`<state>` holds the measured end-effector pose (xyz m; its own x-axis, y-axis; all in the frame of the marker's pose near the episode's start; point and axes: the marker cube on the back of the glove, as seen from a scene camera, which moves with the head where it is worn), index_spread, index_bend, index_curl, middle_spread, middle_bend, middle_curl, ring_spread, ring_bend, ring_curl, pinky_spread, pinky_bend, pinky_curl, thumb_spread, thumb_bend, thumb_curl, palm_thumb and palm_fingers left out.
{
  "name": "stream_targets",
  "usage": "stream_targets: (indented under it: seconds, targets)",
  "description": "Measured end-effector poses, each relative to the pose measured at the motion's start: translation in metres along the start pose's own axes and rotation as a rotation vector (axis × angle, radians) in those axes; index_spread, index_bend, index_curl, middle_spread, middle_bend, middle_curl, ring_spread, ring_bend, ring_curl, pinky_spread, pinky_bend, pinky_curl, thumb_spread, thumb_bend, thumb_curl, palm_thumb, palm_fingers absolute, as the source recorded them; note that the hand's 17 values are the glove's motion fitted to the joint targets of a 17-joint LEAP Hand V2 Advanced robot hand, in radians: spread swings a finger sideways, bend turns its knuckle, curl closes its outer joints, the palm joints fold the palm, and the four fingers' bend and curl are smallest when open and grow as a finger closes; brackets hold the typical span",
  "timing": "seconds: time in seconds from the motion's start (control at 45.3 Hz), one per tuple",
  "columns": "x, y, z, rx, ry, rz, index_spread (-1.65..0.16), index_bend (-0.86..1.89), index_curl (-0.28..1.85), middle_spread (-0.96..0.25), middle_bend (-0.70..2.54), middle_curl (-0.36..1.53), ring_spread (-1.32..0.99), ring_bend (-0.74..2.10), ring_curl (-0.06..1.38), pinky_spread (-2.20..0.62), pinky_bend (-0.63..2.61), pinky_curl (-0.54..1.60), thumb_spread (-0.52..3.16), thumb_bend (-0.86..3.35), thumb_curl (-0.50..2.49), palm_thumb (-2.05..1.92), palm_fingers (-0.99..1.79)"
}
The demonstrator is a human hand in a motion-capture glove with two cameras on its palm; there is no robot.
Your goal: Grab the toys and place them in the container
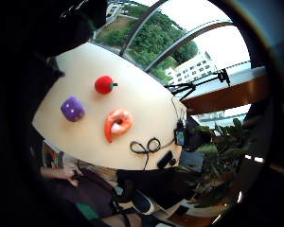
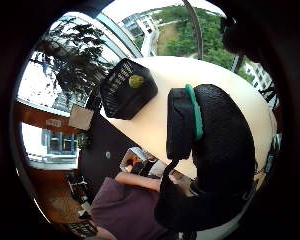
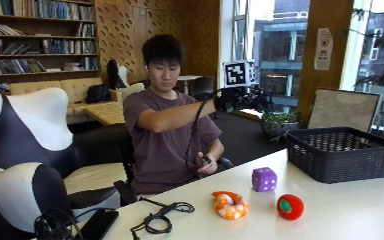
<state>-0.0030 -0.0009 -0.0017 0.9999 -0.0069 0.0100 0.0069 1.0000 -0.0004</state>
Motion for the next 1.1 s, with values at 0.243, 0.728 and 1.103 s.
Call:
stream_targets:
  seconds: [0.243, 0.728, 1.103]
  targets:
    - [-0.006, -0.004, -0.014, -0.019, -0.056, -0.012, -0.18, 0.18, 0.13, -0.05, 0.29, 0.13, -0.16, 0.44, 0.13, -0.02, 0.36, 0.16, 1.17, -0.02, 0.02, -0.04, 0.42]
    - [0.036, -0.040, 0.003, -0.089, 0.000, 0.085, -0.24, 0.10, 0.12, -0.02, 0.20, 0.23, -0.16, 0.64, 0.23, -0.02, 0.73, 0.32, 1.51, -0.03, 0.09, -0.06, -0.05]
    - [0.063, -0.109, 0.152, -0.306, -0.069, 0.142, -0.28, 0.12, 0.16, -0.02, 0.14, 0.24, -0.03, 0.47, 0.20, 0.02, 0.84, 0.36, 1.47, -0.04, 0.13, -0.07, -0.17]
